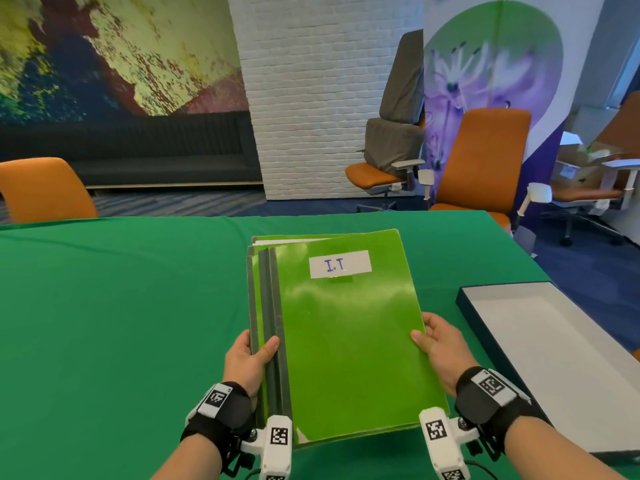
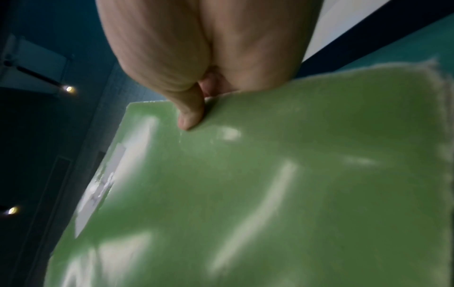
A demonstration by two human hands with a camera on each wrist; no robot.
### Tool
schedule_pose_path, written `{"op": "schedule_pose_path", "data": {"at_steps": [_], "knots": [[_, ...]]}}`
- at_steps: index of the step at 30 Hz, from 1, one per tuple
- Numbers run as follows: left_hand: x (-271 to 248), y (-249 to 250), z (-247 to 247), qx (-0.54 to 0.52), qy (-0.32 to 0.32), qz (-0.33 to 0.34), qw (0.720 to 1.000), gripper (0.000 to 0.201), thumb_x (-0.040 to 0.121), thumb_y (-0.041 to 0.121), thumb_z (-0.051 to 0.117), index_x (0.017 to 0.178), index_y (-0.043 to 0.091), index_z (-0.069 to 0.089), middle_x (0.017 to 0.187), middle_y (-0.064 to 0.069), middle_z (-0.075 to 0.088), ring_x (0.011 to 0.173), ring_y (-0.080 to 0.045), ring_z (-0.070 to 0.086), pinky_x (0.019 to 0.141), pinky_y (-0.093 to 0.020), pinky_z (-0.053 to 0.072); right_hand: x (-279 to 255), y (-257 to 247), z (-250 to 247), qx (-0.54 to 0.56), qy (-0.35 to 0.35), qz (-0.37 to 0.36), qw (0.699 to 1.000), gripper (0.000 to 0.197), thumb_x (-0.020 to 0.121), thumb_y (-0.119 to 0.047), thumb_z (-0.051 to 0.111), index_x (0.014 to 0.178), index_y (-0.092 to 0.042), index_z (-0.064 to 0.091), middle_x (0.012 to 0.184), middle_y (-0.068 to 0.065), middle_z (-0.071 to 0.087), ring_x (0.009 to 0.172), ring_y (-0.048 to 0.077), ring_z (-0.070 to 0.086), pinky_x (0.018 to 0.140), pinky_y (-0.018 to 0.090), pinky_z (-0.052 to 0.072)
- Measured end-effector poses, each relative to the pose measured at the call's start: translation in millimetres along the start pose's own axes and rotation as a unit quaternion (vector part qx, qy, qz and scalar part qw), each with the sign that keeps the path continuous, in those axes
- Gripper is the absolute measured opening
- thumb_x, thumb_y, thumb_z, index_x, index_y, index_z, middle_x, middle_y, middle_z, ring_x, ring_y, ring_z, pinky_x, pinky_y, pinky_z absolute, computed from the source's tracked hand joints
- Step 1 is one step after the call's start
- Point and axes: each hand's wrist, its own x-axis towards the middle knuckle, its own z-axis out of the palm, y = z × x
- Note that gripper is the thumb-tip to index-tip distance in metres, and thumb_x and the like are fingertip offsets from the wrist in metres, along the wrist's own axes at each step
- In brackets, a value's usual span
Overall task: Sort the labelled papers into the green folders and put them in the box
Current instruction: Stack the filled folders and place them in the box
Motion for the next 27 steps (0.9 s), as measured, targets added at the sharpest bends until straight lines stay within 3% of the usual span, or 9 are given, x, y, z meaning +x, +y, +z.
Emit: {"op": "schedule_pose_path", "data": {"at_steps": [4, 9, 11, 13, 15, 19, 23, 25, 27], "knots": [[4, 6, -2, -0.01, 0.009, 0.016, 1.0, 0.008, 0.088, 0.015, 0.061, 0.095, 0.017, 0.064, 0.096, -0.013, 0.071, 0.089, -0.032, 0.065, 0.086, -0.051, 0.052, 3, 3, 5, 0.024, 0.01, 0.018, 1.0, 0.033, 0.091, 0.002, 0.051, 0.119, -0.013, 0.055, 0.12, 0.005, 0.064, 0.112, 0.02, 0.059, 0.104, 0.046, 0.043], [2, 11, 1, 0.024, 0.026, 0.033, 0.999, 0.007, 0.089, 0.017, 0.06, 0.095, 0.018, 0.062, 0.096, -0.008, 0.069, 0.092, -0.027, 0.064, 0.09, -0.045, 0.05, 6, -1, 9, 0.042, 0.009, 0.031, 0.999, 0.039, 0.091, 0.004, 0.051, 0.127, -0.01, 0.051, 0.118, 0.005, 0.064, 0.109, 0.022, 0.06, 0.101, 0.046, 0.044], [-1, 11, 2, 0.018, 0.038, 0.033, 0.999, 0.005, 0.089, 0.016, 0.06, 0.093, 0.018, 0.061, 0.096, -0.007, 0.069, 0.091, -0.024, 0.063, 0.087, -0.04, 0.049, 4, -4, 10, 0.048, -0.022, 0.03, 0.998, 0.035, 0.089, -0.004, 0.058, 0.122, -0.014, 0.055, 0.114, 0.002, 0.065, 0.106, 0.022, 0.06, 0.101, 0.049, 0.044], [-4, 12, 3, 0.021, 0.044, 0.043, 0.998, 0.003, 0.088, 0.018, 0.062, 0.09, 0.018, 0.061, 0.092, -0.006, 0.069, 0.087, -0.023, 0.063, 0.081, -0.035, 0.049, 3, -5, 11, -0.011, -0.032, 0.02, 0.999, 0.047, 0.078, -0.021, 0.073, 0.121, -0.02, 0.055, 0.12, -0.003, 0.061, 0.111, 0.02, 0.057, 0.104, 0.051, 0.04], [-5, 12, 4, 0.033, 0.048, 0.051, 0.997, 0.006, 0.087, 0.022, 0.064, 0.088, 0.017, 0.062, 0.09, -0.005, 0.069, 0.084, -0.021, 0.063, 0.076, -0.032, 0.048, 5, 1, 10, -0.034, -0.02, 0.026, 0.999, 0.056, 0.072, -0.026, 0.078, 0.123, -0.019, 0.055, 0.124, 0.001, 0.061, 0.113, 0.022, 0.057, 0.102, 0.051, 0.042], [1, 7, -2, 0.049, 0.058, 0.048, 0.996, 0.009, 0.084, 0.025, 0.067, 0.086, 0.017, 0.063, 0.089, -0.013, 0.069, 0.085, -0.03, 0.064, 0.08, -0.044, 0.053, 7, 12, -2, -0.033, 0.038, 0.036, 0.998, 0.056, 0.075, -0.024, 0.074, 0.126, -0.015, 0.052, 0.13, 0.007, 0.058, 0.118, 0.026, 0.054, 0.103, 0.053, 0.04], [6, 5, -14, 0.105, 0.082, 0.071, 0.989, 0.015, 0.083, 0.022, 0.068, 0.092, 0.013, 0.061, 0.084, -0.008, 0.066, 0.08, -0.026, 0.06, 0.077, -0.036, 0.05, 7, 7, -22, -0.044, 0.121, 0.004, 0.992, 0.061, 0.072, -0.021, 0.077, 0.127, -0.013, 0.051, 0.13, 0.01, 0.056, 0.119, 0.031, 0.052, 0.103, 0.052, 0.04], [5, 7, -21, 0.133, 0.098, 0.076, 0.983, 0.018, 0.082, 0.02, 0.069, 0.093, 0.009, 0.06, 0.081, -0.008, 0.063, 0.075, -0.026, 0.056, 0.072, -0.034, 0.048, 8, -5, -33, -0.057, 0.163, -0.045, 0.984, 0.043, 0.077, -0.009, 0.074, 0.117, -0.011, 0.056, 0.119, 0.013, 0.062, 0.108, 0.028, 0.058, 0.098, 0.045, 0.044], [4, 9, -30, 0.158, 0.114, 0.074, 0.978, 0.018, 0.082, 0.019, 0.07, 0.091, 0.008, 0.059, 0.08, -0.012, 0.062, 0.073, -0.026, 0.054, 0.069, -0.035, 0.047, 14, -16, -43, -0.076, 0.21, -0.076, 0.972, 0.041, 0.081, -0.004, 0.069, 0.119, -0.009, 0.055, 0.121, 0.015, 0.061, 0.11, 0.03, 0.057, 0.098, 0.042, 0.043]]}}
